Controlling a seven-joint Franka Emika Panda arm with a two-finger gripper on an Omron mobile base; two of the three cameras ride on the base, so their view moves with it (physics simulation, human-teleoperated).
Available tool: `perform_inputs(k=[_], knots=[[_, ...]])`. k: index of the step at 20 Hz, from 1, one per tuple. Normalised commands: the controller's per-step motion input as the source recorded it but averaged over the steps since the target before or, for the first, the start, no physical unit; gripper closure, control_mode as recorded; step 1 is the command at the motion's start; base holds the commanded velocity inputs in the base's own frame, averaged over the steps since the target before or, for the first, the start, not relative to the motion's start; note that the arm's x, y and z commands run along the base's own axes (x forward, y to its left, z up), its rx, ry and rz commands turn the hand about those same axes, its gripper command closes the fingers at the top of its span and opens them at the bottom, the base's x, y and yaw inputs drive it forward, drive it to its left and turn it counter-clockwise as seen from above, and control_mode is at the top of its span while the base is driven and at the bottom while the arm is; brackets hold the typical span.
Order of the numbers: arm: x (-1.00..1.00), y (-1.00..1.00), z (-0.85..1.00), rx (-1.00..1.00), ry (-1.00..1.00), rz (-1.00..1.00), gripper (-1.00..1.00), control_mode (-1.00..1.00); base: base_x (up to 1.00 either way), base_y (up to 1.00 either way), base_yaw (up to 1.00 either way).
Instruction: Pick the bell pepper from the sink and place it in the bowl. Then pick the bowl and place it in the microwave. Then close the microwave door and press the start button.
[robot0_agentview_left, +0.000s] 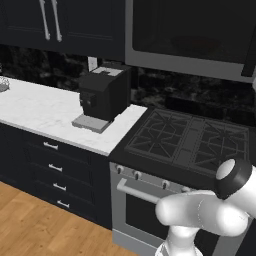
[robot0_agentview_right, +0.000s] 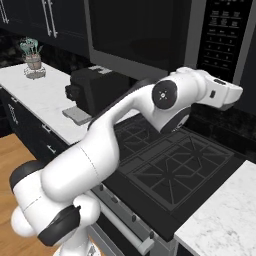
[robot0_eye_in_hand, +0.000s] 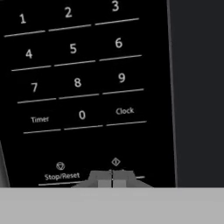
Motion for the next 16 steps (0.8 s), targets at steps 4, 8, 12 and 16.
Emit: perform_inputs(k=[4, 8, 12, 16], knots=[[0.24, -0.27, 0.00, 0.00, 0.00, 0.04, 1.00, -1.00, 0.00, 0.00, 0.00], [0.67, -0.31, -0.12, 0.00, 0.04, 0.04, 1.00, -1.00, 0.00, 0.00, 0.00], [0.36, 0.03, -0.10, 0.00, 0.02, 0.02, 1.00, -1.00, 0.00, 0.00, 0.00], [-0.46, 0.53, 0.00, 0.00, -0.04, 0.00, 1.00, -1.00, 0.00, 0.00, 0.00]])
